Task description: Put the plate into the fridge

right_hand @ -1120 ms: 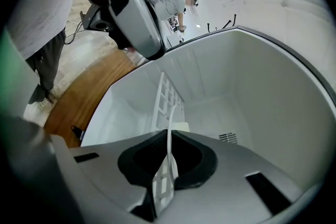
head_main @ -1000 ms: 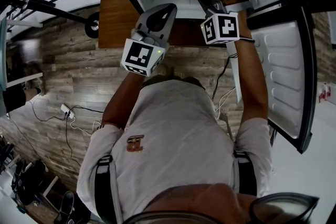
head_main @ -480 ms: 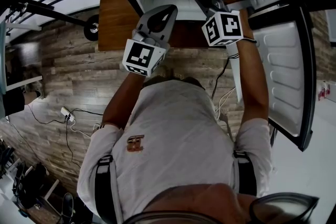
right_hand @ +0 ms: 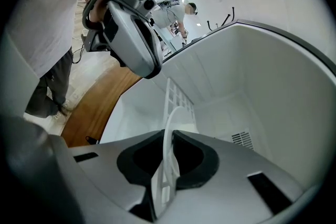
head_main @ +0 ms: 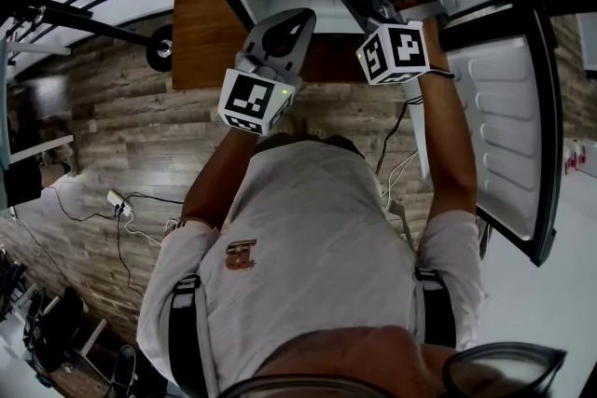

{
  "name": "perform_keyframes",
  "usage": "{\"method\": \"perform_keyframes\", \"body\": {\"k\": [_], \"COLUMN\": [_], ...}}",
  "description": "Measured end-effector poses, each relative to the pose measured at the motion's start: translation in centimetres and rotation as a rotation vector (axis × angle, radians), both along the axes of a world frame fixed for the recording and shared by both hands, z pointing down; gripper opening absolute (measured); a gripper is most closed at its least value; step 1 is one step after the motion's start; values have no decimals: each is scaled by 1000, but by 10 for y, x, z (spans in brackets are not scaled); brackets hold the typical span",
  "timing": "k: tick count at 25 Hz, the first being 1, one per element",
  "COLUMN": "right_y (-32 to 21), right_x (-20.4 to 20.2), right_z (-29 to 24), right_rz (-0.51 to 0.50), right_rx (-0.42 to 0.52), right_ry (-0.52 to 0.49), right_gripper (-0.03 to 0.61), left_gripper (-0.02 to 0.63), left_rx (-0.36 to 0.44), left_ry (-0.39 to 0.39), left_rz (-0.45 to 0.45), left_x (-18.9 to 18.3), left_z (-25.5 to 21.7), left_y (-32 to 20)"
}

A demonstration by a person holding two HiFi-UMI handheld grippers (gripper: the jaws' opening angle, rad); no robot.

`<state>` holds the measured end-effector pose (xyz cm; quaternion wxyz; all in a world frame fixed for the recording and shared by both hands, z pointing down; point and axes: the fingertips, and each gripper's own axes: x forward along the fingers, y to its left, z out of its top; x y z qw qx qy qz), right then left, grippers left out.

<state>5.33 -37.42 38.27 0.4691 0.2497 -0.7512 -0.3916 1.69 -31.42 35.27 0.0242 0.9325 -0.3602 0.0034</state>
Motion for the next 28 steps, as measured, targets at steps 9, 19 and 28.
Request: {"method": "perform_keyframes", "body": {"k": [9,19,28], "right_y": [-4,2,3], "right_x": [-1,-1,-2], "right_z": [-4,2,11], "right_rz": [20,14,30], "right_rx": [-5,-44,-26], "right_ry": [-13,-15,-1], "right_gripper": [77,90,135], "left_gripper": [18,18,18], "left_rx": [-7,-13,-20], "left_ry": [-2,-5,-5], "left_rz": [-6,-5,6], "left_x": [-5,-4,-4], "left_z": [0,5,8], "left_y": [-3,-2,0]}}
